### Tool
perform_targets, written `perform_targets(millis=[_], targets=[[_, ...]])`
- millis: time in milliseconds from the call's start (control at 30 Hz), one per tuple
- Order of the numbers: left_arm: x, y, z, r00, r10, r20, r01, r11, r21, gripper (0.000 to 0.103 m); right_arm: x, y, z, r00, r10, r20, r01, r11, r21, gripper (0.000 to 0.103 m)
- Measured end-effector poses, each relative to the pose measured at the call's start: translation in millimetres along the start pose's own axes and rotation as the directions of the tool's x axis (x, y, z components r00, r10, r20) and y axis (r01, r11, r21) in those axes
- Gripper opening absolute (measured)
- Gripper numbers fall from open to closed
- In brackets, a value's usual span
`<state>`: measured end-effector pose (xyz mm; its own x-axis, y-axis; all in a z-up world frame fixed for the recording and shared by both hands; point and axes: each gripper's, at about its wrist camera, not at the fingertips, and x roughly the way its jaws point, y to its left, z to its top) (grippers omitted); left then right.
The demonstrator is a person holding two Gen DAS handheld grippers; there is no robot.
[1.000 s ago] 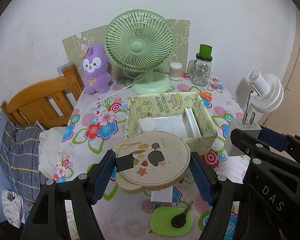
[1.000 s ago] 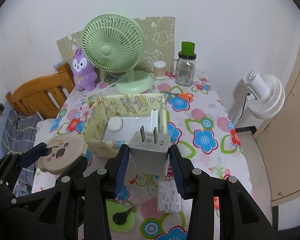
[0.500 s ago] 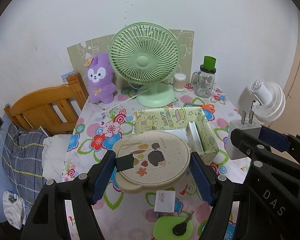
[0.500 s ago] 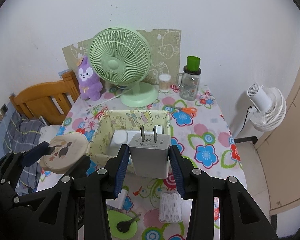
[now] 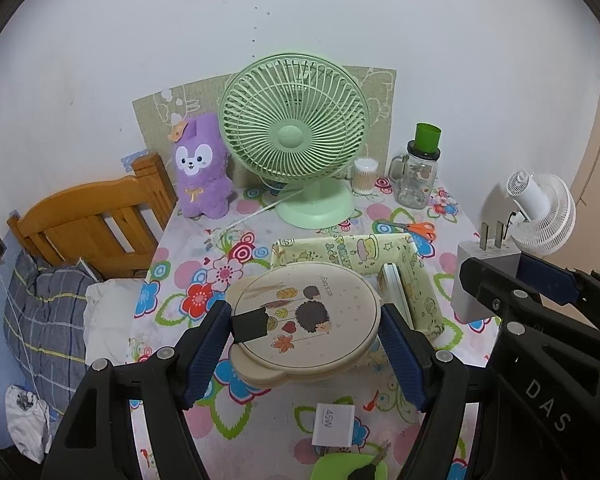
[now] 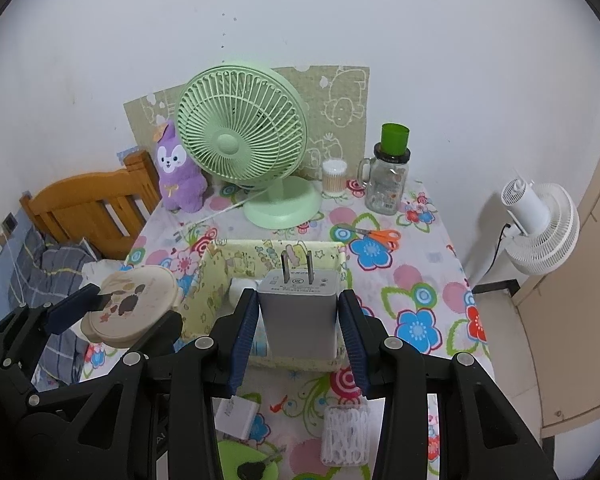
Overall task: Organize rigid objects
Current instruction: 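Carry the coaster with the left tool while the right tool carries the plug charger over the fabric box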
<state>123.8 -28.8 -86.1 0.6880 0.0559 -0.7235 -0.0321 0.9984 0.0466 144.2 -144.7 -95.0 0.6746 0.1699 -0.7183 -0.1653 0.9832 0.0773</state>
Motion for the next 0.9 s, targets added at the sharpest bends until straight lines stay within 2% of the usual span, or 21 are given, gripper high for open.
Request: perform_targets(millis=[333, 900], targets=[[19.9, -0.1, 15.4, 1.000, -0.010, -0.012, 0.009, 1.000, -0.010, 0.076, 20.1, 1.2, 14.9, 1.000, 0.003, -0.012, -0.004, 1.000, -0.010, 0.045], [74.1, 5.0, 29.1, 0.997, 0.000, -0.076, -0.002, 1.000, -0.022, 0.076, 79.4, 1.7, 30.8, 0.997, 0.006, -0.079, -0.006, 1.000, -0.006, 0.045]])
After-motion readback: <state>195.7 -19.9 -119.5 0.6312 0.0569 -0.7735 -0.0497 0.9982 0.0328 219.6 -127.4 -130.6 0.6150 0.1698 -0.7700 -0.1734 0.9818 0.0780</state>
